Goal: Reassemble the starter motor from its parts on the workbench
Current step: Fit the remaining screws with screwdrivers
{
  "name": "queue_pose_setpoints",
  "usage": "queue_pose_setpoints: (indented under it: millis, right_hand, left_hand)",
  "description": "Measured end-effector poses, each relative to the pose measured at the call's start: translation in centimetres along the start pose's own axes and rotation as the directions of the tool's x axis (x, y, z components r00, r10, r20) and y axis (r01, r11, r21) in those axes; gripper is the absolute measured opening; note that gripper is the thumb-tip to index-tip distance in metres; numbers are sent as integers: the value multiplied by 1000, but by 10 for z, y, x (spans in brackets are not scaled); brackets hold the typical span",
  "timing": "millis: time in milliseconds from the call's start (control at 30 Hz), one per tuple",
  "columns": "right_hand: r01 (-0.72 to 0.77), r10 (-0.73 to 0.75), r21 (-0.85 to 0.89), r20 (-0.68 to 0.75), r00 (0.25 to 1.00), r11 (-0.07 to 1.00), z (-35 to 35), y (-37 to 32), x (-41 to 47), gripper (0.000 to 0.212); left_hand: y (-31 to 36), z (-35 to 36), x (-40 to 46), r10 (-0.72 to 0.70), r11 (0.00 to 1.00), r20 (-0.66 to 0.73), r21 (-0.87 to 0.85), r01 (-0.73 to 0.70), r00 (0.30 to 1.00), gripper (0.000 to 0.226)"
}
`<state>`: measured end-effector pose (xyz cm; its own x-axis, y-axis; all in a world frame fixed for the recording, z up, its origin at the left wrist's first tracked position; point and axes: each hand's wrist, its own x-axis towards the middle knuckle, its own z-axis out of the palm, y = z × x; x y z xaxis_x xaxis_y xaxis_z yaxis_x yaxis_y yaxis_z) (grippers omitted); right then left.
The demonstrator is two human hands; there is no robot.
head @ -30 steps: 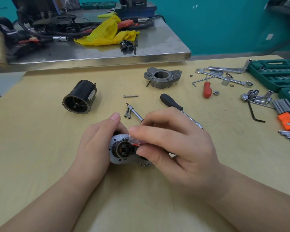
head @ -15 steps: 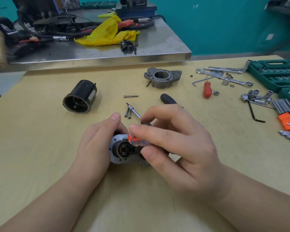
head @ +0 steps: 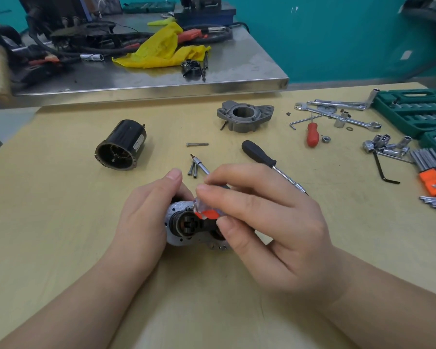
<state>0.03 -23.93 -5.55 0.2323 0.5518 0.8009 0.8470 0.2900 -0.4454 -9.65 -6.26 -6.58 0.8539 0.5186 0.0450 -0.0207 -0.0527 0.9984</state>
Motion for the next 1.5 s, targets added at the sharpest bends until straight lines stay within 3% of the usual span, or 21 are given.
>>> queue_pose_setpoints:
  millis: [667,1267,1500]
  right_hand:
    - [-41,41,-8,-22,999,999,0,2,0,26]
    - [6,-8,-37,-37,999,999,1,0,3,29]
    - [-37,37,-13,-46,998,999,-1,2,1,28]
  left_hand:
    - [2,0,-1,-23,999,-18,25,23,1000,67]
    - [2,2,0,-30,997,-52,69,34,998,69]
    - [2,0,-1,-39,999,-29,-3,39,999,74]
